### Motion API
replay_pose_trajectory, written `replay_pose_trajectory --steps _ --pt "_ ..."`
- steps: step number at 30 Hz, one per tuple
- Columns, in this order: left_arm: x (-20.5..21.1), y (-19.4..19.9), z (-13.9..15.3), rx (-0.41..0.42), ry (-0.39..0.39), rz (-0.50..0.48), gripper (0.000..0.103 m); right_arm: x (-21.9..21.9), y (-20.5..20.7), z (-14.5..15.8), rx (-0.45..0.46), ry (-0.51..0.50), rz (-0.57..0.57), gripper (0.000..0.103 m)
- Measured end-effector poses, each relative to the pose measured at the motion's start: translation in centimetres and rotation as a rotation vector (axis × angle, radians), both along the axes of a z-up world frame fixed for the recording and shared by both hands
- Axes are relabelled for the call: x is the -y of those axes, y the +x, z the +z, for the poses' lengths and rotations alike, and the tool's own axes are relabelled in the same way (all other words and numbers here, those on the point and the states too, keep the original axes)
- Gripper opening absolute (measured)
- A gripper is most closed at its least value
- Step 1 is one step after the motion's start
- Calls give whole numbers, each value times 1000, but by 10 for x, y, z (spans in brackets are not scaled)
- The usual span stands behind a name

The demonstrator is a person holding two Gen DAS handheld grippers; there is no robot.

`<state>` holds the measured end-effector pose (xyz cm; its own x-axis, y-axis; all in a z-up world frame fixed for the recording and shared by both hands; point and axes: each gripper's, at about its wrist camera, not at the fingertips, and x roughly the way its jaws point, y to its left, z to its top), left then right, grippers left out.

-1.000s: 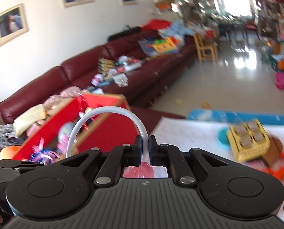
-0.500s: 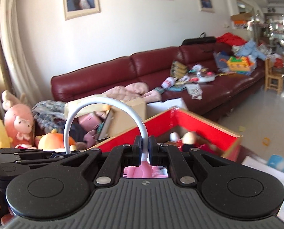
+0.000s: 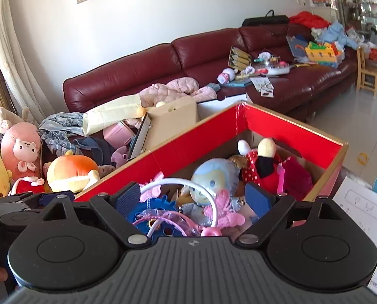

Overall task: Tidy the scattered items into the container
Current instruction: 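Lower the white headband into the red box and open both grippers, then withdraw both grippers from the box back over the instruction sheet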

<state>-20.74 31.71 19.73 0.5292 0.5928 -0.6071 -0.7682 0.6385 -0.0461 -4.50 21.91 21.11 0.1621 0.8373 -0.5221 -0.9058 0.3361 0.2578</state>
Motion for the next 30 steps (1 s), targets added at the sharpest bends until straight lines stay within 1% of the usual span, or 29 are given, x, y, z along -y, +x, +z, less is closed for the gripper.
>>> replay_pose_trajectory --steps 4,10,16,25,30 --pt "-3 6 -10 -34 3 -3 100 -1 -1 -5 -6 -23 -2 96" --pt "-4 11 -18 -64 -8 -7 100 1 -3 -9 -39 -31 1 99" --pt "0 17 -18 -69 -2 -16 100 4 -1 -14 -55 -46 -7 99" --pt "10 22 -16 -78 5 -36 101 16 7 -19 -105 -51 -38 99" --pt "17 24 -15 -88 13 -41 101 21 5 -19 -101 -56 -39 99"
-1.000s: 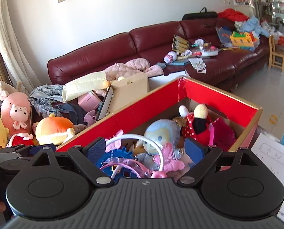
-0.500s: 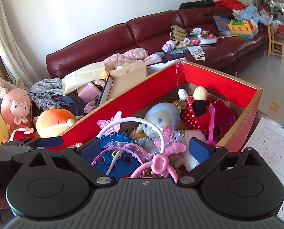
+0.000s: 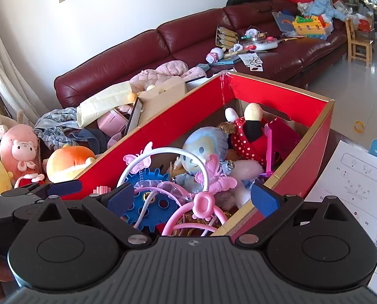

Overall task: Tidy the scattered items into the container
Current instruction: 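Withdraw both grippers from the box back over the instruction sheet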

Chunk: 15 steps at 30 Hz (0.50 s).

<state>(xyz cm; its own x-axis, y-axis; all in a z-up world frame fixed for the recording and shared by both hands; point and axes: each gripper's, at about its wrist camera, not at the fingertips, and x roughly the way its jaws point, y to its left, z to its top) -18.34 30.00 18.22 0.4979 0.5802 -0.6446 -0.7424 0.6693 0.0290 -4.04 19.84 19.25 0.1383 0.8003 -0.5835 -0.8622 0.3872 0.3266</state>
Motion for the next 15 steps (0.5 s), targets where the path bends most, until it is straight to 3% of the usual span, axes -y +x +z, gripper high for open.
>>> replay_pose_trajectory --steps 8,15 --pt "27 8 5 8 3 -90 101 33 6 -2 -21 22 -42 100" --pt "70 38 7 -16 39 -208 101 107 42 -10 -35 24 -199 100"
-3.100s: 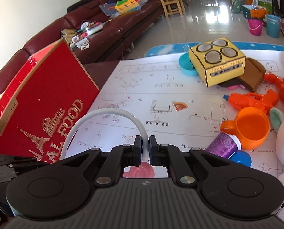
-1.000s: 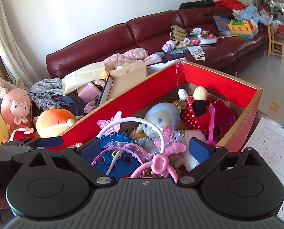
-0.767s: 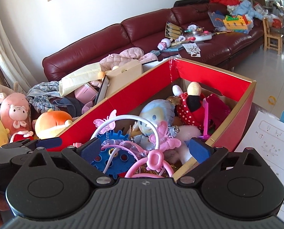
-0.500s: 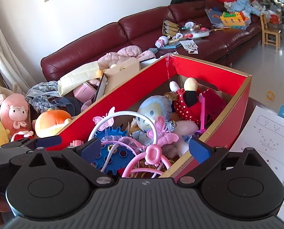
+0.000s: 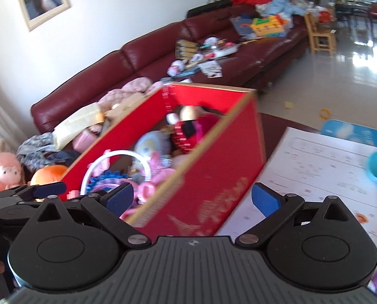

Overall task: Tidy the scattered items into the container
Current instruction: 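Withdraw both grippers from the box back over the instruction sheet, then grasp the blue holed plastic bar end with the right gripper while the left gripper approaches it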

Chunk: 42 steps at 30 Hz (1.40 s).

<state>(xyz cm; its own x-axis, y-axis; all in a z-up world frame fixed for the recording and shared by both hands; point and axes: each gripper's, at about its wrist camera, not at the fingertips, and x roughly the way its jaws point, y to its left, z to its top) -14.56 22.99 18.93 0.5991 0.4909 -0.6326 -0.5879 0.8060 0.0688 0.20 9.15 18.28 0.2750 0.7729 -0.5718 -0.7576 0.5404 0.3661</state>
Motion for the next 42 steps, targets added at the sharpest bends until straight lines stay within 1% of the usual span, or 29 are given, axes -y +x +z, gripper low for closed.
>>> replay_pose_trajectory --steps 4,7,9,12,17,20,23,27,30,33,35,37,39,42 --pt "27 19 -8 -23 12 -72 103 56 31 -10 -5 -47 -135 100" --pt "52 37 -23 -49 -5 -145 103 103 55 -23 -75 -74 -255 100" --pt "71 49 -38 -75 -19 -196 103 135 66 -39 -124 -86 -334 100" --pt "102 68 -66 -143 -55 -282 103 174 73 -64 -195 -114 -424 100" --pt "162 100 -112 -255 -82 -443 103 217 72 -104 -290 -142 -492 100" --pt "193 114 -137 -299 -111 -518 103 228 71 -123 -350 -162 -497 100" --pt "222 125 -155 -326 -156 -598 103 231 70 -135 -377 -185 -473 100" --pt "256 136 -169 -341 -191 -694 103 234 72 -147 -410 -186 -462 100" --pt "278 144 -177 -349 -184 -752 103 238 74 -154 -431 -174 -468 100" --pt "292 154 -186 -367 -171 -766 102 243 73 -159 -453 -147 -480 100" --pt "297 162 -193 -376 -179 -768 102 247 72 -161 -461 -134 -484 100" --pt "300 167 -200 -391 -194 -765 99 250 73 -161 -464 -129 -490 100" --pt "302 171 -206 -402 -205 -761 92 253 74 -161 -468 -122 -499 100" --pt "300 173 -213 -419 -217 -751 88 256 76 -163 -475 -123 -505 100"
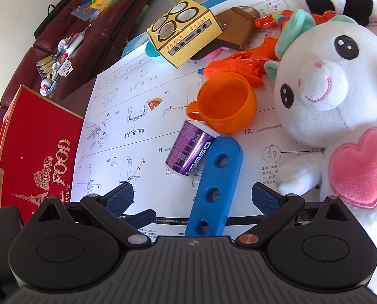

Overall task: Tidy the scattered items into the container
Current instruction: 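Grasp the blue holed plastic bar end with the right gripper while the left gripper approaches it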

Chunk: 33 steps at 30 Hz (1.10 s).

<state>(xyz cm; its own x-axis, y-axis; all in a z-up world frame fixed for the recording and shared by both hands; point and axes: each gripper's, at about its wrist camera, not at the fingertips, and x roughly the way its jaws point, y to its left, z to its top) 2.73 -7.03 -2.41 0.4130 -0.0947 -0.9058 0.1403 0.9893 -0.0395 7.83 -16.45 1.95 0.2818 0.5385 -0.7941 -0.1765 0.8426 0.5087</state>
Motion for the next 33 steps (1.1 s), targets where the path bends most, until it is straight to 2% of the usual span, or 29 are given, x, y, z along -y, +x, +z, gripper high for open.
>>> replay_pose_trajectory --steps 8,12,14,18,23,28,33 --pt "-13 -2 -2 -1 3 5 88 -4 2 -9 -24 -6 6 100" --pt "-24 -2 -1 -4 -2 22 88 -13 5 -10 -12 -24 26 100" --pt "-29 -2 -1 0 -2 30 87 -18 9 -9 22 -48 45 100" --pt "-28 -4 3 15 0 10 86 -25 19 -10 82 -152 76 91" --pt "-12 0 -2 8 -16 -30 84 -19 31 -18 60 -168 50 80" --pt "-9 7 -12 -24 -14 -39 71 -22 32 -26 35 -171 72 68" --pt "-16 5 -11 -20 -13 -55 60 -31 33 -28 60 -188 95 60"
